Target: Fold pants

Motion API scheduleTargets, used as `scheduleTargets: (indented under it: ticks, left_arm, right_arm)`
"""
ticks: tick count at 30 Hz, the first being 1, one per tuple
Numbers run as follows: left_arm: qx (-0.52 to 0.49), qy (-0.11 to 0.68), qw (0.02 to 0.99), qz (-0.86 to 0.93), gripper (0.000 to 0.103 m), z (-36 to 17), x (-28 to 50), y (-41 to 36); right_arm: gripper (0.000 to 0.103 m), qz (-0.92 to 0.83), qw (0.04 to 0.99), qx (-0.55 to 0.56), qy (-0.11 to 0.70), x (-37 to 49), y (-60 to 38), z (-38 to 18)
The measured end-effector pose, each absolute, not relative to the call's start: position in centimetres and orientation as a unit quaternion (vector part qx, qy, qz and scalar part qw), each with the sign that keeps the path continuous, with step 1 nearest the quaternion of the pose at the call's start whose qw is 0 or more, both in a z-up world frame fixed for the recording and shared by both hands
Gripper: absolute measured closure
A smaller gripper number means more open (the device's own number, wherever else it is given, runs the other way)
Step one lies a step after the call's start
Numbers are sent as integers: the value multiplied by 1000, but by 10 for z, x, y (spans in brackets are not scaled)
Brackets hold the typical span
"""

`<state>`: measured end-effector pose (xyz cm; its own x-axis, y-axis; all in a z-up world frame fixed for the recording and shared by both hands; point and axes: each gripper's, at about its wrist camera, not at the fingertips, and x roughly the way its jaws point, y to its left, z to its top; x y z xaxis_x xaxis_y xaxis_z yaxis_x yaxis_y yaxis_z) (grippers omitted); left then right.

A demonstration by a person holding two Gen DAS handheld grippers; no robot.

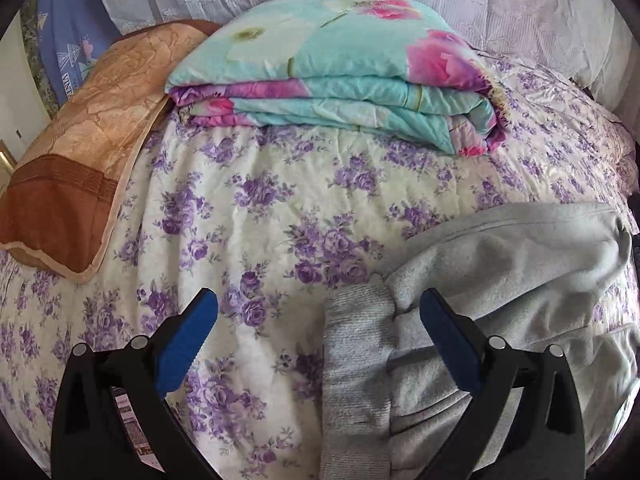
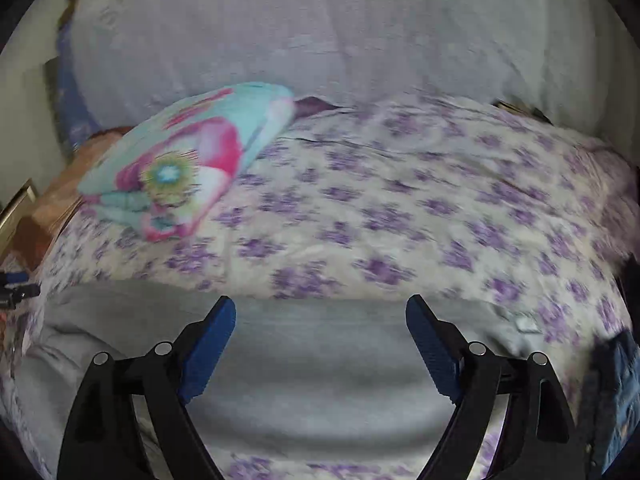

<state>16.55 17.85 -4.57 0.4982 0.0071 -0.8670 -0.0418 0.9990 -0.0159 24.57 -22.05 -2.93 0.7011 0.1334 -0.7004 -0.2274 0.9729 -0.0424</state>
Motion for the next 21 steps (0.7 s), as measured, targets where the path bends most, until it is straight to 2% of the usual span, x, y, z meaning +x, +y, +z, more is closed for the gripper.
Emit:
scheduleTargets:
  ticks: [3, 4, 7, 10, 12, 13, 14, 16, 17, 18, 20, 21]
  left_arm:
    - [-57, 535, 842, 38, 4, -72, 172, 191]
    - [-74, 540, 838, 42, 4, -79, 171, 195]
    - [-101, 530, 841, 35, 4, -82, 166, 199]
    - [-107, 526, 844, 24, 4, -85, 165, 196]
    - [-111, 530, 840, 17, 4, -91, 168, 192]
    - [-105, 530, 841, 17, 4, -92, 170, 189]
    - [-93, 528, 844, 20, 4, -92, 173, 186]
    - [-67, 515, 854, 21, 13, -85, 179, 180]
    - [-64, 502, 862, 15, 27, -79, 182, 179]
    - [-66, 493, 867, 15, 32, -73, 186, 178]
    - [-85, 486, 869, 25, 28, -66, 197, 180]
    - [-104, 491, 865, 22, 20, -67, 202, 182]
  right_arm:
    - [20, 179, 883, -106, 420, 276, -138, -65]
    - [25, 197, 872, -129, 429, 282, -114, -76]
    - [27, 240, 840, -200, 444, 281, -57, -102]
    - [34, 246, 827, -262, 432, 277, -35, -120]
    - [52, 266, 818, -260, 438, 277, -36, -116]
    - [82, 262, 819, -272, 432, 275, -36, -112]
    - [95, 259, 820, -277, 429, 275, -38, -107]
    - [97, 258, 832, -264, 415, 279, -44, -90]
    - [98, 250, 844, -247, 405, 283, -49, -81]
    - [98, 234, 861, -219, 395, 292, -55, -70]
    - [98, 188, 888, -183, 377, 312, -62, -66]
    - [97, 170, 890, -180, 382, 322, -61, -75]
